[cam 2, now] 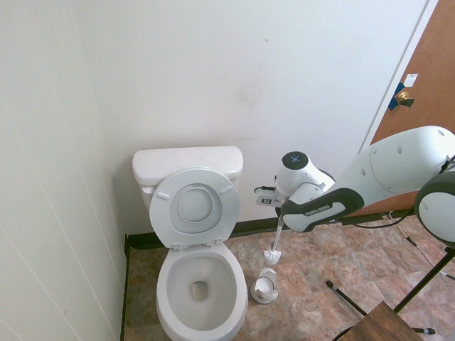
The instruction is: Clean the toilet
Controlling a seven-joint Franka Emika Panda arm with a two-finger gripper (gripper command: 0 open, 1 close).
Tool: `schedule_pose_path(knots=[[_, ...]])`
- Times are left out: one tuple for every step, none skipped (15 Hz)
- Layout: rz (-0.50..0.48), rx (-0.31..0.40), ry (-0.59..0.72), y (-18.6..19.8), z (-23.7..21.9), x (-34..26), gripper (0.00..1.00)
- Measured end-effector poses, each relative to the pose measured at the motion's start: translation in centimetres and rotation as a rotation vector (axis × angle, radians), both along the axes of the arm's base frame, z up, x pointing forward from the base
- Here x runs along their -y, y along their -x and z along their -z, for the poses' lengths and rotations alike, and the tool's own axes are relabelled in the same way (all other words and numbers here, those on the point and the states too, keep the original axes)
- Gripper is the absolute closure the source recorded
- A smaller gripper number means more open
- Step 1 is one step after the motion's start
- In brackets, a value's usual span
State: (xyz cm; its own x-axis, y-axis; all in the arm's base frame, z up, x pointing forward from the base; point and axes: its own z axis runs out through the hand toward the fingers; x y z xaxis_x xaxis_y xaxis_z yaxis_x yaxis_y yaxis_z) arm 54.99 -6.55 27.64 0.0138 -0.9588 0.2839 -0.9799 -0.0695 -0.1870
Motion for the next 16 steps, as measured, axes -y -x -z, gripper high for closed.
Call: schedule_pose_path(knots=[[0.003,-0.009,0.002,0.5,0.7,0.0,1.0],[0.004,-0.017,0.002,1.0,1.6,0.0,1.0],[0.004,-0.024,0.002,1.3,2.7,-0.1,1.0],[0.003,-0.031,0.001,1.5,3.8,-0.3,1.0],[0.001,-0.038,-0.004,1.6,5.1,-0.6,1.0],[-0.001,-0.047,-0.008,1.7,6.5,-1.1,1.0],[-0.003,-0.056,-0.01,1.8,7.7,-1.6,1.0],[-0.002,-0.062,-0.008,1.8,8.8,-1.9,1.0],[0.006,-0.07,-0.007,1.6,9.8,-2.1,1.0],[0.014,-0.075,-0.01,1.3,10.7,-2.1,1.0],[0.025,-0.077,-0.014,1.0,11.7,-2.0,1.0],[0.036,-0.078,-0.018,0.6,12.7,-1.8,1.0],[0.047,-0.08,-0.02,0.1,13.6,-1.5,1.0],[0.058,-0.081,-0.02,-0.4,14.4,-1.1,1.0],[0.066,-0.081,-0.023,-1.0,15.3,-0.7,1.0],[0.073,-0.083,-0.025,-1.5,16.0,-0.4,1.0]])
